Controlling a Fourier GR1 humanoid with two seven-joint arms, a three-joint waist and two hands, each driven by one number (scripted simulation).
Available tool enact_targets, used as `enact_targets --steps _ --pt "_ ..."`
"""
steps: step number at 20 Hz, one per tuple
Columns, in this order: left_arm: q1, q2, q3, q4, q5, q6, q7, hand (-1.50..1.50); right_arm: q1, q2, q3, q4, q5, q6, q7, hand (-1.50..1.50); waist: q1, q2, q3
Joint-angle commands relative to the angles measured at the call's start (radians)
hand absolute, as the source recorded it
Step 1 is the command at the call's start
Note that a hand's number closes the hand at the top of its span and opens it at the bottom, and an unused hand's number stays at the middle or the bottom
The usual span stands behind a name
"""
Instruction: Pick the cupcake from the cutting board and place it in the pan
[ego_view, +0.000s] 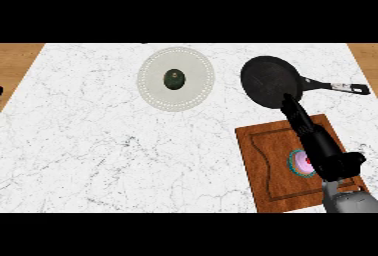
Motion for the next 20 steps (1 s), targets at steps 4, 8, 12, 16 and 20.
enact_targets --steps 4,8,12,16,20 --pt "-0.023 -0.071 -0.188 -0.052 0.005 -0.158 -0.015 0.00 -0.198 -0.129 -0.094 0.255 -0.094 0.186 0.144 -1.50 -0.007 0.014 -0.004" --pt "-0.023 -0.096 -0.259 -0.063 0.038 -0.232 -0.002 0.00 -0.210 -0.426 0.052 0.211 0.323 0.175 0.087 1.50 -0.008 0.020 -0.021" --pt "-0.050 -0.136 -0.301 -0.035 0.058 -0.294 0.011 0.00 -0.142 -0.222 -0.070 0.487 0.260 -0.014 -0.136 -1.50 -0.023 0.007 -0.001" --pt "-0.027 -0.185 -0.274 0.023 0.039 -0.320 -0.029 0.00 -0.164 -0.266 -0.099 0.559 0.235 0.149 -0.199 -1.50 -0.027 0.000 -0.004" --pt "-0.018 -0.138 -0.259 0.006 0.053 -0.353 -0.031 0.00 -0.209 -0.358 0.025 0.476 0.360 0.212 -0.048 -1.50 -0.020 -0.001 -0.006"
